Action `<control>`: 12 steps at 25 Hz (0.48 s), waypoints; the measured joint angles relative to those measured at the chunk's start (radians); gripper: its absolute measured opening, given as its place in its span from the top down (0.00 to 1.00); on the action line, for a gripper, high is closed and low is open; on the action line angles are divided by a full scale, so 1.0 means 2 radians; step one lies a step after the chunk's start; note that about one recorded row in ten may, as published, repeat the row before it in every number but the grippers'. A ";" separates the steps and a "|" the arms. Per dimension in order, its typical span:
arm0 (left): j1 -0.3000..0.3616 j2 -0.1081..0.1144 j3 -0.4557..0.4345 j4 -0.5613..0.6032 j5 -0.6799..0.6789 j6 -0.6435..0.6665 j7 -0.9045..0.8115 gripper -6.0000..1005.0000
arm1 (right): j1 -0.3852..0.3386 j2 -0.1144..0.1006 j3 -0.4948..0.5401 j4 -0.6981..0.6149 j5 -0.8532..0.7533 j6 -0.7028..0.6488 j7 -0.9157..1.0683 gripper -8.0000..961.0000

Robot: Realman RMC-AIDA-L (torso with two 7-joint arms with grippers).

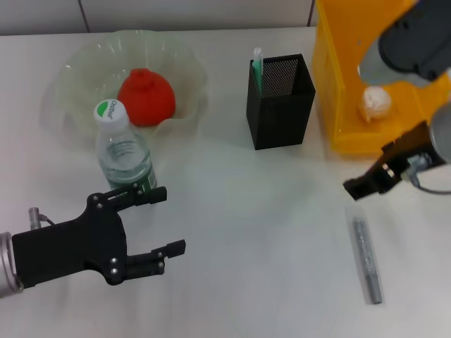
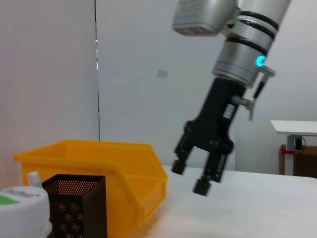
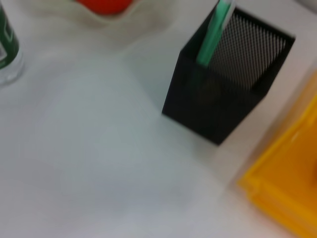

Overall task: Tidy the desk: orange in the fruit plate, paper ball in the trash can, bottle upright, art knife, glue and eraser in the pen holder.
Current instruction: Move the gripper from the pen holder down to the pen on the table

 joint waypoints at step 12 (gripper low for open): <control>0.000 0.001 0.002 0.001 0.000 0.002 0.002 0.20 | -0.072 0.002 -0.001 0.023 0.004 0.013 0.018 0.19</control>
